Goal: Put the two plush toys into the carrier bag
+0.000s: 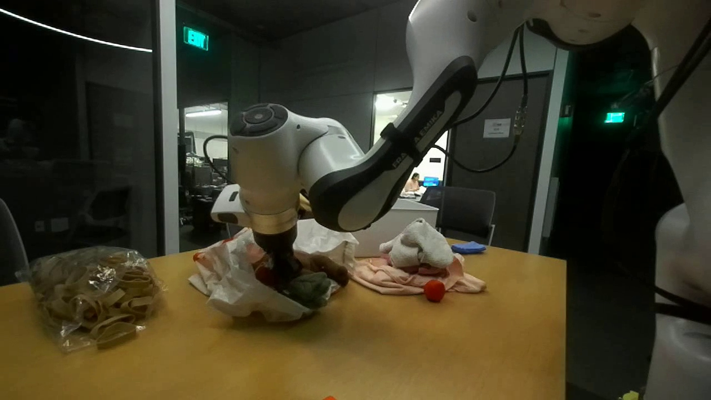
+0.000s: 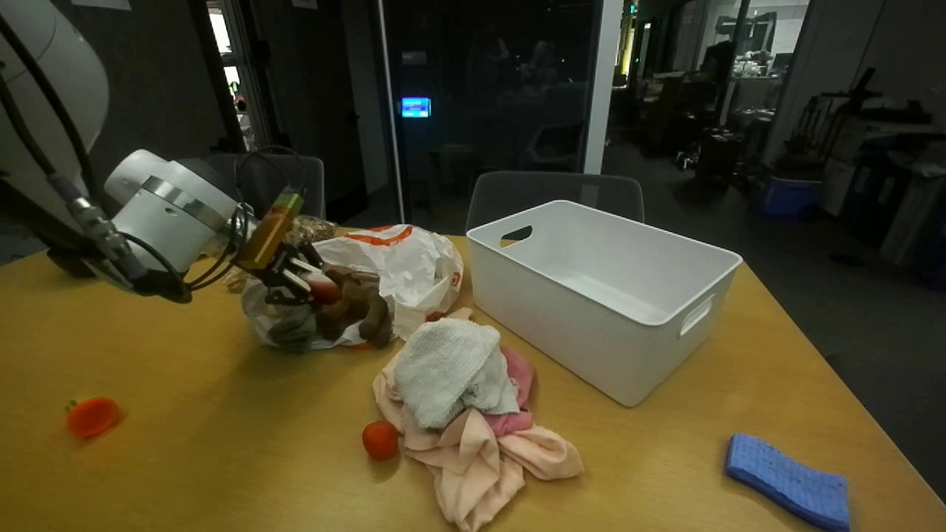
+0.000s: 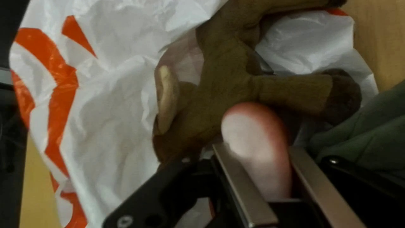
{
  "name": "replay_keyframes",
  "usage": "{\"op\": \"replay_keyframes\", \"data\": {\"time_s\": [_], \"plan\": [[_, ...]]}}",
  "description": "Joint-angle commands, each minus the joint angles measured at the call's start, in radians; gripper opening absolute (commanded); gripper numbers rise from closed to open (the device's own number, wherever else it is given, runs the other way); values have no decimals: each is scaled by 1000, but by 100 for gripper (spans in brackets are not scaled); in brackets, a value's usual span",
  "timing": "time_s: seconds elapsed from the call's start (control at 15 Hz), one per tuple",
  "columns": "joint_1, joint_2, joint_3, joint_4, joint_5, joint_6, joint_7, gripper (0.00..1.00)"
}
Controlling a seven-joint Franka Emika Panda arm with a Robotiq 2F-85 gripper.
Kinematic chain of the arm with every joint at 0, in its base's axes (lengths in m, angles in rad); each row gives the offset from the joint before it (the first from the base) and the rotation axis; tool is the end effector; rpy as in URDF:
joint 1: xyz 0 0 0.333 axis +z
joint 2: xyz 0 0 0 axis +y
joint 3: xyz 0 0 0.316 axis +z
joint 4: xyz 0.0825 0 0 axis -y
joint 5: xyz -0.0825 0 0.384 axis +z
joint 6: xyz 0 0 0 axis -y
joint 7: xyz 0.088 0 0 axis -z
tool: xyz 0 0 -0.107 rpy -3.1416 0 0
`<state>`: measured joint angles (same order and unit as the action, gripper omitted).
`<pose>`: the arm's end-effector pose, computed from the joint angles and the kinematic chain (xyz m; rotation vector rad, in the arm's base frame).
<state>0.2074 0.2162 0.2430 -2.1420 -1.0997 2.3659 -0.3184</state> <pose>0.5200 0.2372 0.3114 1.7189 1.7260 0.0970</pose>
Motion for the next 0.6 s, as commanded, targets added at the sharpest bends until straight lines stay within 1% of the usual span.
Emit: {"op": "replay_keyframes", "data": {"time_s": [0.0,0.27,0.33,0.4,0.47,0.53], "plan": [[28,3,0,59,-62,-16,-35,9],[23,31,-13,85,-103,18,-35,9],[20,36,-17,86,-106,14,-32,14],[19,36,-21,81,-112,8,-32,44],[18,35,-24,76,-119,10,-30,46],[16,27,-25,68,-120,14,-30,51]]}}
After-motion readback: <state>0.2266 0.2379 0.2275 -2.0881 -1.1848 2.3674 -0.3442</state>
